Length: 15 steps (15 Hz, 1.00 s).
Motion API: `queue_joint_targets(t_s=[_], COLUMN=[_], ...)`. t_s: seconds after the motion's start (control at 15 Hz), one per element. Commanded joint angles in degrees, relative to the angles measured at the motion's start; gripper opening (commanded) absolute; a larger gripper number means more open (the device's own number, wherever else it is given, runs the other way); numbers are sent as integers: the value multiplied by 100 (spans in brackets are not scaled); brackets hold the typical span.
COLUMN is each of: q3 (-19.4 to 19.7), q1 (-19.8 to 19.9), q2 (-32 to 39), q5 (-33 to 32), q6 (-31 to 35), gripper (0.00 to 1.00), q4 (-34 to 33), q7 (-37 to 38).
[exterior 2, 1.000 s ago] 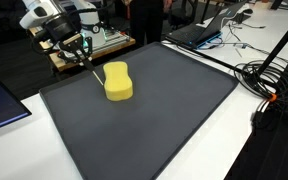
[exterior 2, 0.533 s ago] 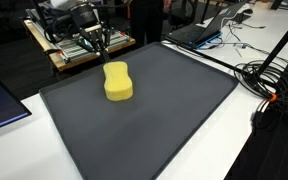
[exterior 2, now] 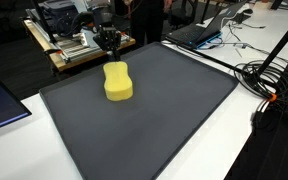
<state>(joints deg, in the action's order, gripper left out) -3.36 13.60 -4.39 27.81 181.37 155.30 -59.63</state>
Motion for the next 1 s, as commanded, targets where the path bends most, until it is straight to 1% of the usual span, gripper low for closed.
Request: queue_joint_targets(t_s=[0.0, 0.2, 0.33, 0.47, 0.67, 0.73, 0.8, 0.87, 0.93], q3=[384, 664, 752, 730, 593, 373, 292, 372, 306], q1=[-165, -125, -177, -280, -553, -566, -635, -901, -1001], q2=[122, 110, 16, -70, -91, -66, -37, 12, 59], q5=[-1600, -2909, -3523, -3938, -4258, -4034, -4087, -4155, -4121], q6=[383, 168, -102, -376, -891, -1128, -1465, -1852, -2159], gripper=[3, 3, 3, 3, 3, 3, 3, 3, 3], q4=[206, 129, 17, -96, -358, -467, -622, -794, -937], q7=[598, 874, 923, 1013, 1233, 1102, 1225, 1362, 1407])
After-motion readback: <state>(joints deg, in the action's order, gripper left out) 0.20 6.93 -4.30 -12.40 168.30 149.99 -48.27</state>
